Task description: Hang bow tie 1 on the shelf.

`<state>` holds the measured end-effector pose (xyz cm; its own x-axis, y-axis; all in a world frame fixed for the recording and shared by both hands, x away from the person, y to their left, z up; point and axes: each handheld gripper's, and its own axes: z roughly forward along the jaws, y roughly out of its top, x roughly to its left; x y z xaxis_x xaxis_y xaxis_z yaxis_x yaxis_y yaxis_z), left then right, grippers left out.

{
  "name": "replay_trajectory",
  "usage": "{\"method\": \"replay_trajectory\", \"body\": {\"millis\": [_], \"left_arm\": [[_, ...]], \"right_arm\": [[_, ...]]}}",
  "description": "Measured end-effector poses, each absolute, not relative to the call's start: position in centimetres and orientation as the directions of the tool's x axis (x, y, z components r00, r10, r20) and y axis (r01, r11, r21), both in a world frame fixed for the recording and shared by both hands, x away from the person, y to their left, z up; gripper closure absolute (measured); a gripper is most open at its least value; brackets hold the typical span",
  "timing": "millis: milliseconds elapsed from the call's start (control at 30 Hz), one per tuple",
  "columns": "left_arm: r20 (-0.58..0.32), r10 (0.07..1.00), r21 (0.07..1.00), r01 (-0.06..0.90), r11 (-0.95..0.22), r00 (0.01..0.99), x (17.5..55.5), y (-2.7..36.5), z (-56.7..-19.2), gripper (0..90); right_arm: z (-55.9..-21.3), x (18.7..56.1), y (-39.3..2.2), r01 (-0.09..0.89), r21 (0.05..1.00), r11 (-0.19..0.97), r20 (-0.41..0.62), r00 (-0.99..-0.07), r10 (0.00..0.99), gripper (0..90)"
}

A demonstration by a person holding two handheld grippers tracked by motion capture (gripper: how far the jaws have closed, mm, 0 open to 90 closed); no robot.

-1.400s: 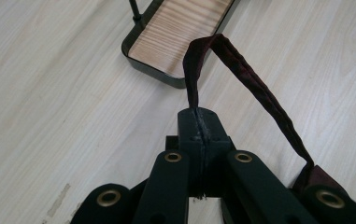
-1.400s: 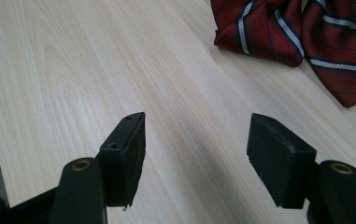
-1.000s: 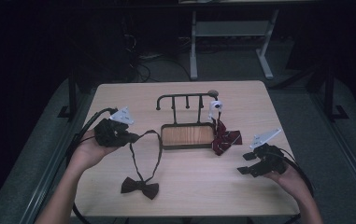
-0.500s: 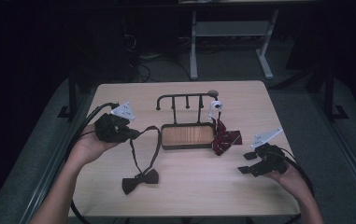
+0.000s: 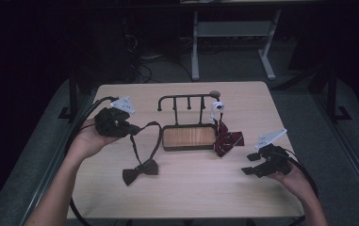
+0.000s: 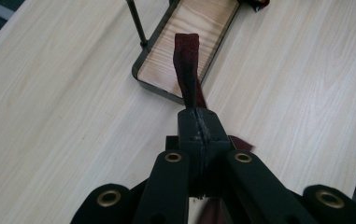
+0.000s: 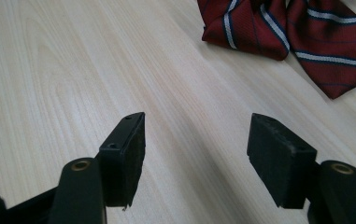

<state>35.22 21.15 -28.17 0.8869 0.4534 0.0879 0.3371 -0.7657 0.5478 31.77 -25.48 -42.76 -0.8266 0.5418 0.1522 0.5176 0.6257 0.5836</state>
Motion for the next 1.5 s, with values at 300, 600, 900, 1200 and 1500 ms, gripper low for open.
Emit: {"method": "replay_trajectory", "body": {"millis": [300, 600, 900, 1200, 1500], "left_arm": [[0.104, 0.459, 0.544, 0.336, -0.769, 0.882, 36.2, 20.5, -27.3, 90.0], [0.099, 0.459, 0.538, 0.341, -0.771, 0.883, 37.3, 20.2, -26.6, 90.0], [0.112, 0.459, 0.533, 0.337, -0.777, 0.881, 37.7, 19.8, -25.8, 90.0], [0.129, 0.469, 0.526, 0.341, -0.779, 0.874, 38.6, 19.2, -24.9, 90.0], [0.123, 0.499, 0.512, 0.376, -0.772, 0.858, 40.0, 19.4, -25.0, 90.0]], "right_arm": [[-42.7, 31.8, -25.3, 0.521, 0.580, 0.626, 0.151, -0.824, 0.546, 37.1], [-42.6, 31.7, -25.2, 0.517, 0.580, 0.629, 0.142, -0.825, 0.547, 37.1], [-42.6, 31.6, -25.3, 0.519, 0.582, 0.625, 0.145, -0.823, 0.549, 37.2], [-42.6, 31.6, -25.3, 0.517, 0.582, 0.627, 0.143, -0.825, 0.548, 37.1], [-42.2, 31.5, -25.3, 0.508, 0.595, 0.623, 0.144, -0.830, 0.539, 37.0]]}}
